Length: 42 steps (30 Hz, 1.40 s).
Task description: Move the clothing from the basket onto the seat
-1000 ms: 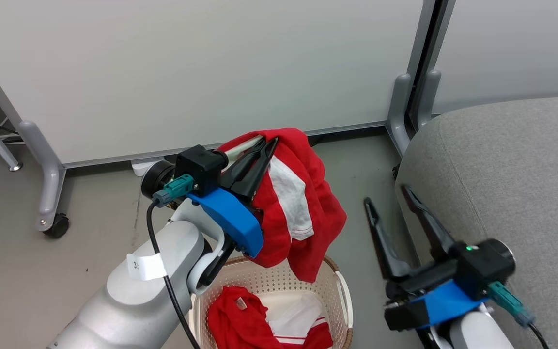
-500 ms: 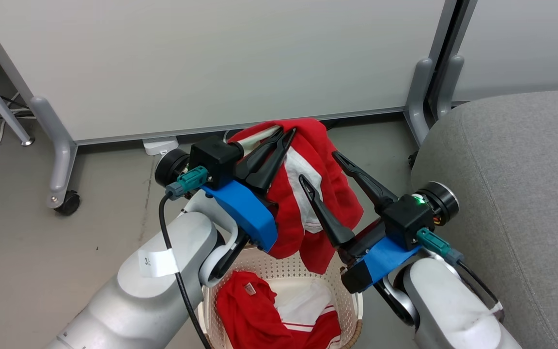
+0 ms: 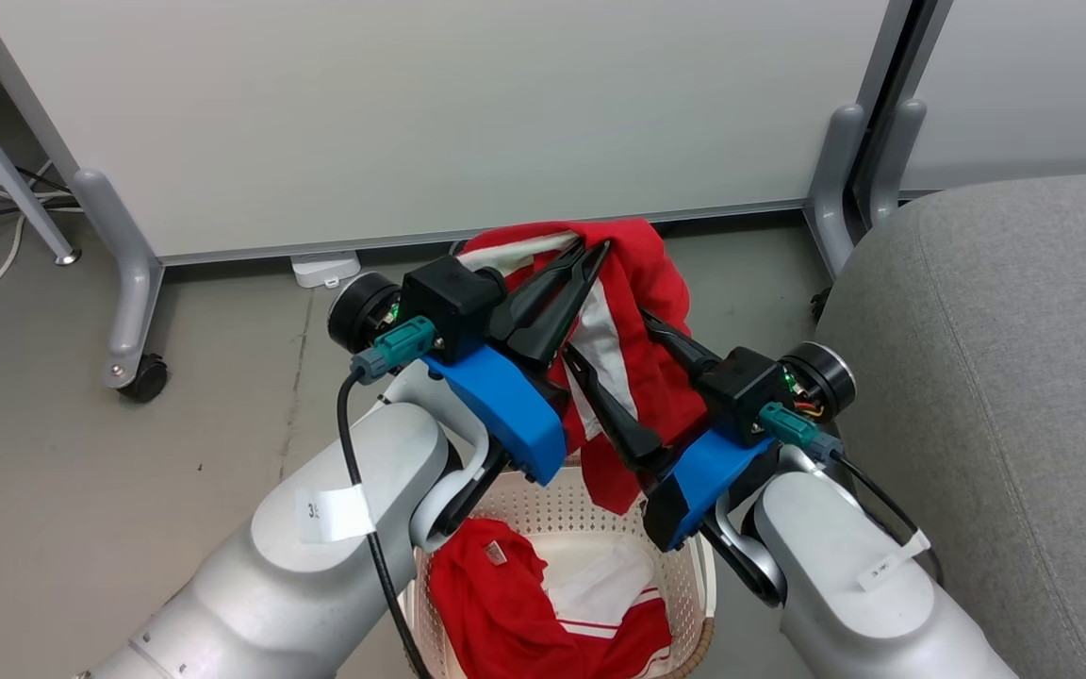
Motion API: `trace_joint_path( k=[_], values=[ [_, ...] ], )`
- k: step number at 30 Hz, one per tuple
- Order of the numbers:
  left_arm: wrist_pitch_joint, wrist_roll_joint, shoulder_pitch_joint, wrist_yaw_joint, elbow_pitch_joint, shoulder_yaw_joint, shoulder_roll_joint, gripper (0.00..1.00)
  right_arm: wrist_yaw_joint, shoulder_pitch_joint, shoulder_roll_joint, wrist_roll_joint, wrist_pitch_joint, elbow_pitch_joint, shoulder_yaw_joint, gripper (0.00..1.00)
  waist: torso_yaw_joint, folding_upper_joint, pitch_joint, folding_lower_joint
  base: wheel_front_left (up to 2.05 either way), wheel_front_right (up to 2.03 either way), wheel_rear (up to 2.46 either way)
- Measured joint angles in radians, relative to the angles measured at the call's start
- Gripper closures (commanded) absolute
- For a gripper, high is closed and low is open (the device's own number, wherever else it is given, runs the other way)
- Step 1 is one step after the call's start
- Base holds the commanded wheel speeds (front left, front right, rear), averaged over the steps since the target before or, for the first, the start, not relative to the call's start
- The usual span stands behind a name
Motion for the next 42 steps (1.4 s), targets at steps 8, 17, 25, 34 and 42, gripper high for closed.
trace_joint_path(
  k=[8, 17, 25, 34, 42],
  values=[
    [-0.004, 0.000, -0.009, -0.004, 0.002, -0.004, -0.004, 1.00, 0.000, -0.026, 0.004, 0.070, 0.000, 0.015, 0.043, 1.00, 0.000, 0.0000, 0.003, 0.0000, 0.00, 0.00, 0.00],
    [-0.010, -0.001, -0.009, -0.004, 0.011, -0.005, -0.004, 1.00, 0.000, -0.024, 0.005, 0.087, 0.000, 0.002, 0.055, 1.00, -0.004, 0.0000, 0.000, -0.0001, 0.00, 0.00, 0.00],
    [-0.013, -0.001, -0.009, -0.004, 0.013, -0.006, -0.002, 1.00, 0.000, -0.022, 0.005, 0.088, 0.000, -0.007, 0.060, 1.00, -0.006, 0.0000, -0.003, -0.0001, 0.00, 0.00, 0.00],
    [-0.022, 0.015, -0.014, 0.023, 0.023, -0.005, -0.002, 0.00, 0.000, -0.021, 0.005, 0.088, 0.000, -0.012, 0.060, 1.00, -0.006, 0.0000, -0.006, -0.0001, 0.00, 0.00, 0.00],
    [-0.028, 0.032, -0.015, 0.032, 0.020, -0.004, 0.002, 0.00, 0.000, -0.016, 0.005, 0.088, 0.000, -0.021, 0.058, 1.00, -0.008, 0.0001, -0.006, -0.0001, 0.00, 0.00, 0.00]
  ],
)
